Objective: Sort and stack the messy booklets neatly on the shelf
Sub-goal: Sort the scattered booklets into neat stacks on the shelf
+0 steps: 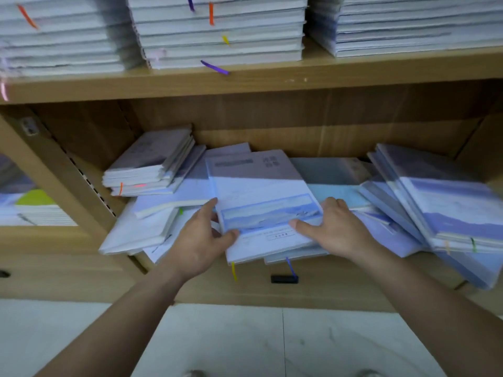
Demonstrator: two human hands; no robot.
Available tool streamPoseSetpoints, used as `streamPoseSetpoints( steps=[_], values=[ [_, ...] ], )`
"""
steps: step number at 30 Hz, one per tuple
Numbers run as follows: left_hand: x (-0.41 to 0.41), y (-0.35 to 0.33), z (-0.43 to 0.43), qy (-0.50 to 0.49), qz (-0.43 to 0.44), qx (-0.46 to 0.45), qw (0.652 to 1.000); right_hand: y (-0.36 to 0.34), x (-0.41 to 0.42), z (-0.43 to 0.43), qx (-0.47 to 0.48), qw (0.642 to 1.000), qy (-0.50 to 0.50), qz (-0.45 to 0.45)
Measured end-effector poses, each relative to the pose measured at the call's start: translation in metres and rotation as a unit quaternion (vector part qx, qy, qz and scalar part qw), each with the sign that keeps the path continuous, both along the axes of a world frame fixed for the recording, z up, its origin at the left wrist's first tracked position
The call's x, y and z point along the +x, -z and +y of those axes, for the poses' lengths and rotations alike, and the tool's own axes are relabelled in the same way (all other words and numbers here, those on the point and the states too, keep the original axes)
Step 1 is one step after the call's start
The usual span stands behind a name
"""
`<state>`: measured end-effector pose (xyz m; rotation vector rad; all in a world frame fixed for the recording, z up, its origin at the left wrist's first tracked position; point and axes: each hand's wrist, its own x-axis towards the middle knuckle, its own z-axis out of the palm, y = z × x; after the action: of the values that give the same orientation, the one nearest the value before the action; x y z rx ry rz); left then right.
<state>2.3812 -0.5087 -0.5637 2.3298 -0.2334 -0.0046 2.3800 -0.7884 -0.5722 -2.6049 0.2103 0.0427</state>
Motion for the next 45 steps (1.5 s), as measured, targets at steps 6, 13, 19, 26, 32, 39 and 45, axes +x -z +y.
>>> streamPoseSetpoints(
  steps=[6,13,19,26,32,39,45],
  values=[
    [0.005,0.006,-0.022,-0.086,0.018,-0.042,0.995,0.006,-0.01,-0.009,0.045,0.998,-0.013,0.037],
    [-0.008,0.005,-0.035,-0.065,-0.005,-0.018,0.998,-0.001,-0.023,-0.02,0.076,0.997,0.011,0.014],
    [-0.014,0.004,-0.041,-0.037,-0.019,0.031,0.999,-0.012,-0.038,-0.023,0.109,0.993,-0.006,-0.038],
    [-0.027,-0.006,-0.087,-0.002,-0.059,-0.062,0.996,-0.035,-0.066,-0.058,0.086,0.981,0.02,-0.174],
    [-0.022,-0.019,-0.191,0.118,-0.088,-0.091,0.985,-0.04,-0.094,-0.144,0.08,0.954,0.151,-0.248],
    [-0.027,0.003,-0.283,0.176,-0.012,-0.084,0.981,-0.021,-0.104,-0.226,0.081,0.937,0.281,-0.189],
    [-0.023,0.017,-0.305,0.2,0.011,-0.057,0.978,-0.018,-0.114,-0.235,-0.148,0.95,0.26,-0.09]
  ],
)
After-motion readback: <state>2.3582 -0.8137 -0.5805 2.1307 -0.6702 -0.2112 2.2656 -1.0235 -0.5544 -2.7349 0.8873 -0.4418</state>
